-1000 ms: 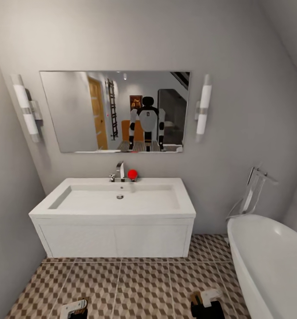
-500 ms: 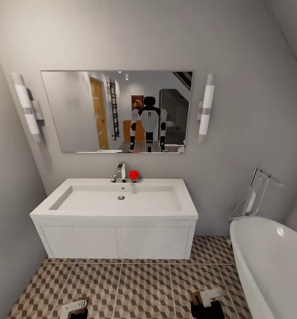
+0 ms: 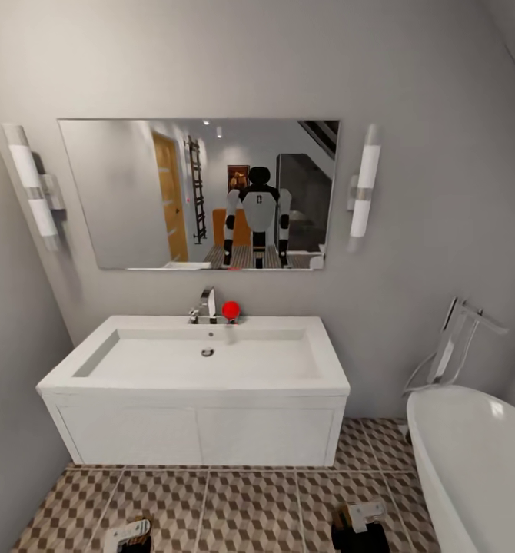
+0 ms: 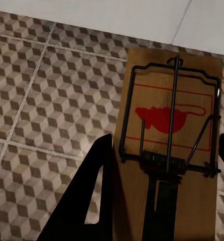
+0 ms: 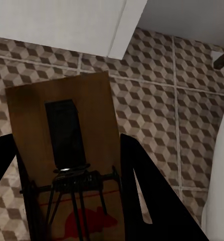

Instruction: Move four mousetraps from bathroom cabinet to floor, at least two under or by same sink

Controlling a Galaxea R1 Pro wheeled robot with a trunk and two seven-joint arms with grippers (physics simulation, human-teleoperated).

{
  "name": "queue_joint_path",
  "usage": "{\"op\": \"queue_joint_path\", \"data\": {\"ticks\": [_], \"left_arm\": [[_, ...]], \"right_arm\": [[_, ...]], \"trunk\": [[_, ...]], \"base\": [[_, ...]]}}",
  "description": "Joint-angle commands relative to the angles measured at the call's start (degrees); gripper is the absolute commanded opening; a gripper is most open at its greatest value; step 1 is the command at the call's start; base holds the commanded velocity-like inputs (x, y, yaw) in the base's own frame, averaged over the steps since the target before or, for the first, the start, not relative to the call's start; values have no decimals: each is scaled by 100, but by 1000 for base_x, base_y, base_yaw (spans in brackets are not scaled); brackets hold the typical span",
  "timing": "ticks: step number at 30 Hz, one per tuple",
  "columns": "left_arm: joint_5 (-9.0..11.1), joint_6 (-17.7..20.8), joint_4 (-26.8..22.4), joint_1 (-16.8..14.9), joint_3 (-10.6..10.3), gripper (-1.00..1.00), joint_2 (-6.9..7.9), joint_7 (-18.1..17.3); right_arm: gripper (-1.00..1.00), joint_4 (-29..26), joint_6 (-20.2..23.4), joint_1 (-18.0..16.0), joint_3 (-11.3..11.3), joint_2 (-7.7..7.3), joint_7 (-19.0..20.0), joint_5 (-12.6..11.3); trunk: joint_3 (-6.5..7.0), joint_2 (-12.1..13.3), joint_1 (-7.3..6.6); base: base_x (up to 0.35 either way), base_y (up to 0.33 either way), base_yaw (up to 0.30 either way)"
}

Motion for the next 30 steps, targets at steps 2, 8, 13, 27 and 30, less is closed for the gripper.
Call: {"op": "queue_joint_path", "data": {"ticks": [2, 8, 13, 27, 30], "left_arm": [[0, -11, -9, 0, -52, -100, 4, 140], [-8, -10, -9, -3, -55, -100, 4, 385], [-9, -10, -9, -2, -53, -100, 4, 405], [-9, -10, -11, 0, -73, -100, 3, 393], [-4, -10, -11, -1, -78, -100, 4, 378]], "right_arm": [[-100, 8, -10, -3, 14, 2, -27, 19], [-100, 8, -10, -3, 12, 2, -27, 16], [-100, 8, -10, -3, 8, 2, -27, 16], [-100, 8, -10, -3, 6, -1, -27, 16], [-100, 8, -10, -3, 6, -2, -27, 16]], "trunk": [[-2, -3, 5], [-2, -3, 5], [-2, -3, 5], [-2, -3, 5], [0, -3, 5]], "base": [[326, 0, 0], [164, 0, 0], [13, 0, 1], [1, 0, 73], [0, 0, -21]]}}
